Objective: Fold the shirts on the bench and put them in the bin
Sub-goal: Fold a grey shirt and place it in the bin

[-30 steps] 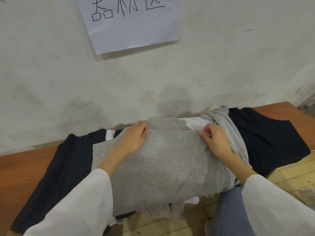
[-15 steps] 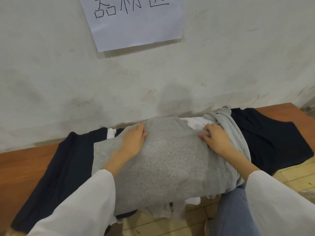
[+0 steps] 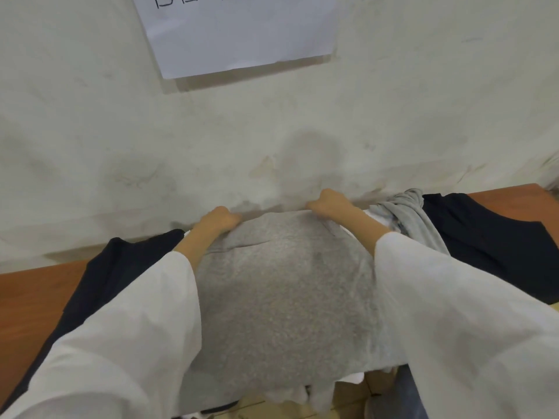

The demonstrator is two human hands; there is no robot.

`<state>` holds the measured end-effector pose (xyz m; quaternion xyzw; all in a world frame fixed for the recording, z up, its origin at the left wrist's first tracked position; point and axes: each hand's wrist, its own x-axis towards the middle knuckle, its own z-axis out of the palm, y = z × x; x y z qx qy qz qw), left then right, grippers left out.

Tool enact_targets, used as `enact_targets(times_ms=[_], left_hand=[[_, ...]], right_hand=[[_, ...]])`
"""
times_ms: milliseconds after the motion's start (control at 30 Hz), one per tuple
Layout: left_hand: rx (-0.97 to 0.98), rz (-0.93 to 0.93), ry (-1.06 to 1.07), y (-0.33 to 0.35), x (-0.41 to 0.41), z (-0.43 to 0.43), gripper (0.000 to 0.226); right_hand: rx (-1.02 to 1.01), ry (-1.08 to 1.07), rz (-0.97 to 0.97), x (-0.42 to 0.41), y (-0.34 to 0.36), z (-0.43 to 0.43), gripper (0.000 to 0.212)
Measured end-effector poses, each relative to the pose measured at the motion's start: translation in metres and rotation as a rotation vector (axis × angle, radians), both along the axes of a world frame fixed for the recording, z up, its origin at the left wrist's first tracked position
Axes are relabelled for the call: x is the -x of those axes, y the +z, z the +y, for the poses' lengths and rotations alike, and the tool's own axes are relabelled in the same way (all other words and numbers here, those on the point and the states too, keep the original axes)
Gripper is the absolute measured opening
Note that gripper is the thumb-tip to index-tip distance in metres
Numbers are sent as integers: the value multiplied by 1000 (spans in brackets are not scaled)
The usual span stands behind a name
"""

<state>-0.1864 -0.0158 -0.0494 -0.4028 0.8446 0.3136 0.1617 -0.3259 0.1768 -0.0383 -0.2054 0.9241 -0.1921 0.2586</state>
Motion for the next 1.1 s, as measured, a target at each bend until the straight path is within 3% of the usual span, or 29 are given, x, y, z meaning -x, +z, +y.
enact_targets(times_ms=[100,233,300,433,500,567,633,700,800,900,1000,1100], left_hand=[[-145,-122,-21,-5,7,2,54],[-248,-7,82,-9,18,2,51],[-266,138,179,-14,20,-1,64],[193,268,33,-26,16,-7,46],[219,418,105,-23,16,-4,38],[-96,606,382,-5,19,-2,39],[-481,689,616,19,20,-4,45],[-679,670,640,40,16,-7,37],[-829,651,598,72,1,-1,30],[-1017,738,675,92,-13,1,23],[-1003,870,663,113,-19,4,18],[-1012,1064,690,132,-29,9,28]], right_hand=[[-81,-28,-77,3,1,-18,52],[-260,111,-95,4,2,-31,34],[-280,98,-115,5,7,-38,34],[-17,-148,-168,14,-1,-34,35],[255,-342,-178,15,-3,-31,24],[493,-501,-274,17,4,-28,14],[761,-662,-551,17,21,-26,23],[945,-700,-757,13,41,-16,25],[1032,-628,-896,7,66,-4,9],[1019,-534,-819,-1,92,4,5],[1079,-506,-756,-9,116,10,6],[1131,-516,-698,-18,132,16,4]])
